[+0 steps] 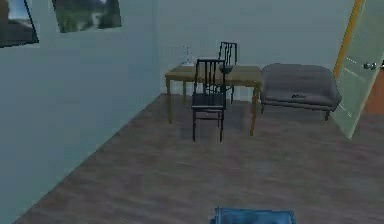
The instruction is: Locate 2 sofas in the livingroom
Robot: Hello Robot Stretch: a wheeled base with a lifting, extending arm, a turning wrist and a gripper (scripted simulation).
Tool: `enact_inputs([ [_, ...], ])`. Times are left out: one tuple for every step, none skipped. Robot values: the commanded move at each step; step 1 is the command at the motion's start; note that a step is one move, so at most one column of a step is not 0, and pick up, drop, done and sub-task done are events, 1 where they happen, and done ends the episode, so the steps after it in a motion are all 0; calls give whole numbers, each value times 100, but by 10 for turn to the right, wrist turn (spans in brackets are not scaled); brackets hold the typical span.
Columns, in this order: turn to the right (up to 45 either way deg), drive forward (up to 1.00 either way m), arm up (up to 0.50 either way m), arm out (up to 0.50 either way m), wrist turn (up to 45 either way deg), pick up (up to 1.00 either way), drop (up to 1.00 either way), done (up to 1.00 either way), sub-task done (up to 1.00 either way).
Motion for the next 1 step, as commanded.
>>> enact_inputs([
  [-390, 0, 0, 0, 0, 0, 0, 0, 0],
])
